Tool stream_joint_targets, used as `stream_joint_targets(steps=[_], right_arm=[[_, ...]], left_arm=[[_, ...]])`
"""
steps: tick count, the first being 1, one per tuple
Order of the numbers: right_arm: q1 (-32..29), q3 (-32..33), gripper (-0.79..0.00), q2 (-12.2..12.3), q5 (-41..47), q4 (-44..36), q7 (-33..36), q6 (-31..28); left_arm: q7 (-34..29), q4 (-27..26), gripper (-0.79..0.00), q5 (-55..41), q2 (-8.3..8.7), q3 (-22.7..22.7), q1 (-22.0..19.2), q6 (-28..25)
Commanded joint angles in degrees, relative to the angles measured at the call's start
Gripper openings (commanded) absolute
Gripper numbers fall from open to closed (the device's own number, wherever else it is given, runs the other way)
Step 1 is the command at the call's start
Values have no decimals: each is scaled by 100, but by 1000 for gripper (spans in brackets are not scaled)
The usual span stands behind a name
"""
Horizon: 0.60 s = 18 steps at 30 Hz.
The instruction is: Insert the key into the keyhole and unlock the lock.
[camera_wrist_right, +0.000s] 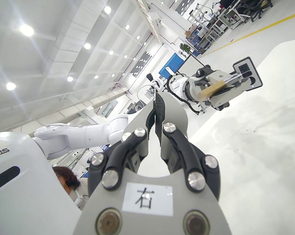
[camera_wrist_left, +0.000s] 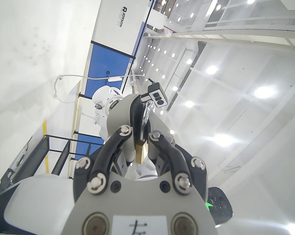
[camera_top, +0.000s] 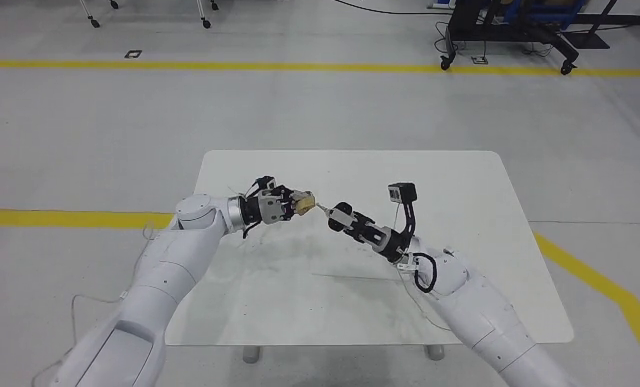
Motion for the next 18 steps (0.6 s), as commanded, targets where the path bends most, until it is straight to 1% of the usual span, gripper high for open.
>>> stream_joint_targets(steps=[1,5,7,8,10,12,13,15,18], right_arm=[[0,0,-785,0,0,0,1,0],[0,0,-785,0,0,0,1,0],[-40,13,-785,-1,7,-12,-64,126],[-92,10,-785,-5,111,-78,-95,313],[-184,37,-785,8,441,-207,11,790],[-309,118,-785,30,823,-353,30,1513],[-355,182,-785,45,862,-462,-6,1800],[-524,249,-785,59,1003,-672,-165,2363],[-730,323,-785,69,944,-964,-551,2955]], left_arm=[[-1,-1,-785,2,0,1,0,0],[-1,-1,-785,2,0,1,0,0],[-1,-1,-785,2,0,1,0,0],[-1,-1,-785,2,0,1,0,0],[379,-116,-785,159,13,-13,64,-114],[719,-305,-785,289,32,-47,163,-194],[902,-386,-785,380,41,-58,202,-214],[1359,-578,-785,682,62,-57,266,-325],[1724,-847,-785,825,77,-83,412,-297]])
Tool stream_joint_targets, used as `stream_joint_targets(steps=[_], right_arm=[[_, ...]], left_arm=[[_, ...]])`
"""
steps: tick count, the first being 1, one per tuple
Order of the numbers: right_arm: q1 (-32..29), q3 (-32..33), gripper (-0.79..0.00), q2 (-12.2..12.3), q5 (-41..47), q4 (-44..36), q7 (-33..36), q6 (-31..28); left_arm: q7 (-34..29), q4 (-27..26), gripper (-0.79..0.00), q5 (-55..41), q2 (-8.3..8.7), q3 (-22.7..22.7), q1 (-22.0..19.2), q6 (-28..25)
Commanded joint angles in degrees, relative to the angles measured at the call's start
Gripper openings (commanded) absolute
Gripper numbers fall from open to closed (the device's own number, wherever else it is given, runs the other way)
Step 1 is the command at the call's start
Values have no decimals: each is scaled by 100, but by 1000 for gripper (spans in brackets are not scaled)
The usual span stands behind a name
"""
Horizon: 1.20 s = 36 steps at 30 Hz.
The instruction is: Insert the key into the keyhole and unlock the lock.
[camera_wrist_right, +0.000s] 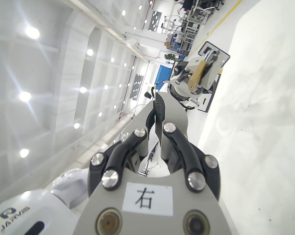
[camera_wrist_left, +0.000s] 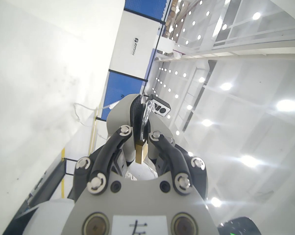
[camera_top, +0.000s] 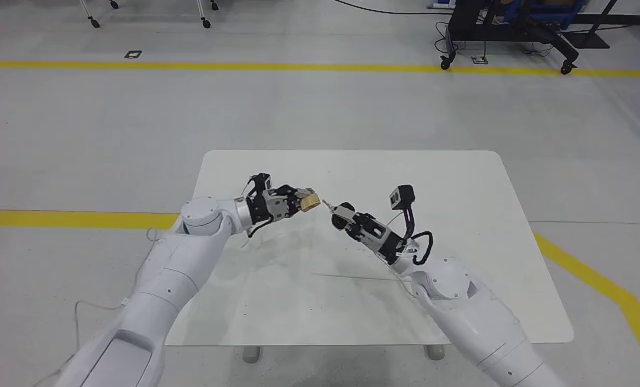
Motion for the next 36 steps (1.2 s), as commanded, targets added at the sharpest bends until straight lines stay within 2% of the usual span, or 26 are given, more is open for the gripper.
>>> stream_joint_targets(steps=[1,3,9,17,36], right_arm=[[-101,2,-785,-3,-90,-143,-250,401],[-162,-40,-785,-21,-153,-273,-473,766],[-115,-193,-785,-104,-344,-284,-899,1100],[-46,-343,-785,-201,-293,-176,-1040,1461],[120,-419,-785,-403,-169,65,-1281,1523]], left_arm=[[216,-136,-785,86,11,-20,77,43],[398,-289,-785,184,24,-47,168,46],[602,-530,-785,333,52,-122,309,159],[854,-712,-785,635,69,-168,380,110],[1112,-842,-785,1021,41,-196,442,73]])
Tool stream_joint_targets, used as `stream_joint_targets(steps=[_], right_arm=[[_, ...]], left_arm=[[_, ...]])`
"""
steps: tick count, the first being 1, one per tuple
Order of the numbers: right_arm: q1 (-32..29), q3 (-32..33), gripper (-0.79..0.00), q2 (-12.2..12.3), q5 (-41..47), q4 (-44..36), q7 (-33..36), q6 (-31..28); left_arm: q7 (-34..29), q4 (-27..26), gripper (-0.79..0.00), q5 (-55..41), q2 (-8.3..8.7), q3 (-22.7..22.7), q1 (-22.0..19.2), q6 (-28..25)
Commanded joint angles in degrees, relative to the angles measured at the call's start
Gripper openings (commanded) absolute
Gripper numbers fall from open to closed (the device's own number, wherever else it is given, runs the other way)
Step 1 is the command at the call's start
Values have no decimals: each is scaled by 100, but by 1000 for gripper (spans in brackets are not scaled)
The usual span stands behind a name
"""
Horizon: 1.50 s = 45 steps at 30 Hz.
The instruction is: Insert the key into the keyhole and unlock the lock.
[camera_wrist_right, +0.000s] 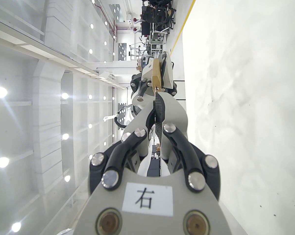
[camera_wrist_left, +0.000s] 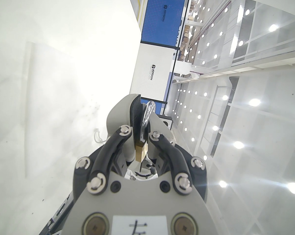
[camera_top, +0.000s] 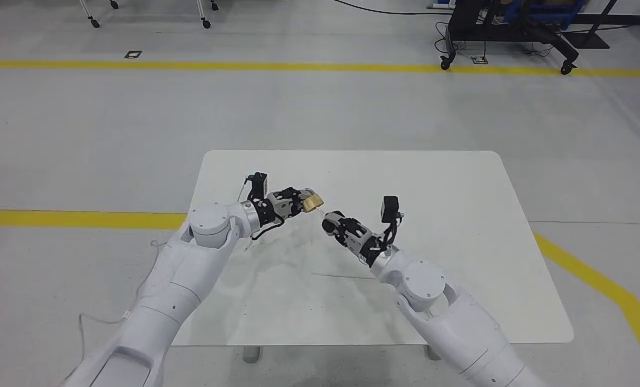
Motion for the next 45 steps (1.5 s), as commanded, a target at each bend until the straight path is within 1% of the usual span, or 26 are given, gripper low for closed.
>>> stream_joint_targets(steps=[1,20,33,34,35,36,41,45], right_arm=[[14,-10,-785,-21,-19,27,-45,14],[72,-144,-785,-184,-432,123,-292,102],[233,-135,-782,-319,-537,332,-538,-12],[249,-134,-637,-330,-525,358,-539,-21],[258,-134,-446,-341,-504,379,-527,-42],[265,-125,0,-351,-469,397,-508,-77],[262,-99,0,-362,-385,412,-428,-155],[262,-99,0,-362,-385,412,-428,-155]], left_arm=[[1,8,-785,13,-8,4,-3,10],[44,105,-785,66,-84,16,-37,32],[-18,159,-785,145,-128,38,-56,43],[-25,162,-785,160,-130,38,-61,41],[-28,166,-785,161,-131,29,-63,35],[-40,171,-785,148,-130,14,-61,29],[-100,170,-785,80,-113,-117,-59,-54],[-160,36,-785,43,-88,-250,15,-413]])
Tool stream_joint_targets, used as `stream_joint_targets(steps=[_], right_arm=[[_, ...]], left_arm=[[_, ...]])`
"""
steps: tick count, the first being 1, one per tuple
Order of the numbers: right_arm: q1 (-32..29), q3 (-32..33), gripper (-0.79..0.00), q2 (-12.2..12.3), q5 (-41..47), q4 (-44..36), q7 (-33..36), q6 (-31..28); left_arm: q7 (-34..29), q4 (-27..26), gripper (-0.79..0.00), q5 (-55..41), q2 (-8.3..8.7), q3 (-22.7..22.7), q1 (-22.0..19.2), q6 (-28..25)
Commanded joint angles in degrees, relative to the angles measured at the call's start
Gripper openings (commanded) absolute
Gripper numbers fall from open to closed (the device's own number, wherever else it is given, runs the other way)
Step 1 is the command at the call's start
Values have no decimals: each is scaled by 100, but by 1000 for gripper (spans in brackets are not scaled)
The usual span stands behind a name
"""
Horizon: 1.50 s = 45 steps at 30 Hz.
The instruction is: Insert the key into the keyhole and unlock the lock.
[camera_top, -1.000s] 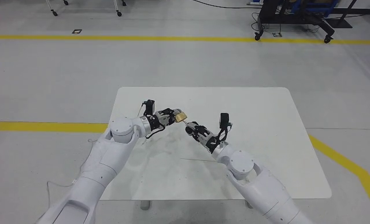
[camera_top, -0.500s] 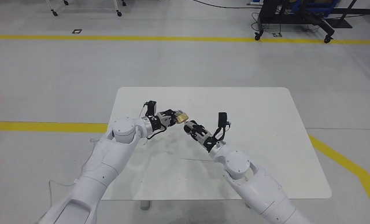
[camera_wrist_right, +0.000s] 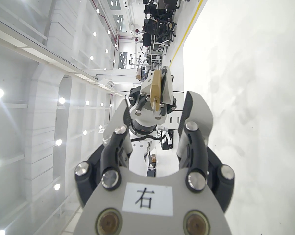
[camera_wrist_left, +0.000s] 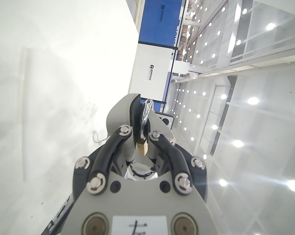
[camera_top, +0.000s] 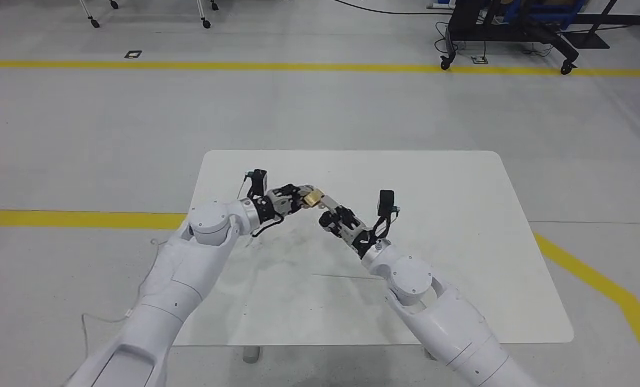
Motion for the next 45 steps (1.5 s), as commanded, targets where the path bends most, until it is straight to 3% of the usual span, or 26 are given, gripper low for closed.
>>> stream_joint_targets(steps=[1,4,6,8,15,21,36,39,45], right_arm=[[0,0,0,0,0,0,0,0],[-27,-2,0,-3,76,-46,78,-30],[-129,117,-403,10,457,-133,511,-298],[-199,256,-468,35,740,-111,941,-447],[-249,529,-489,85,1385,-22,2058,-296],[-197,596,-588,77,1734,18,2523,-175],[42,541,-603,-32,2153,274,2590,-49],[46,560,-782,-50,2232,324,2569,-94],[62,614,-785,-73,2577,426,2760,123]], left_arm=[[-57,-96,-785,-43,11,-63,60,-229],[-188,-233,-785,-116,30,-165,170,-572],[-259,-287,-785,-160,41,-224,227,-737],[-310,-333,-785,-172,49,-265,268,-870],[-359,-390,-785,-169,58,-327,332,-923],[-379,-409,-785,-127,53,-324,349,-940],[-457,-435,-785,-68,44,-341,358,-941],[-461,-436,-785,-53,42,-342,359,-932],[-499,-437,-785,-22,36,-336,354,-944]])
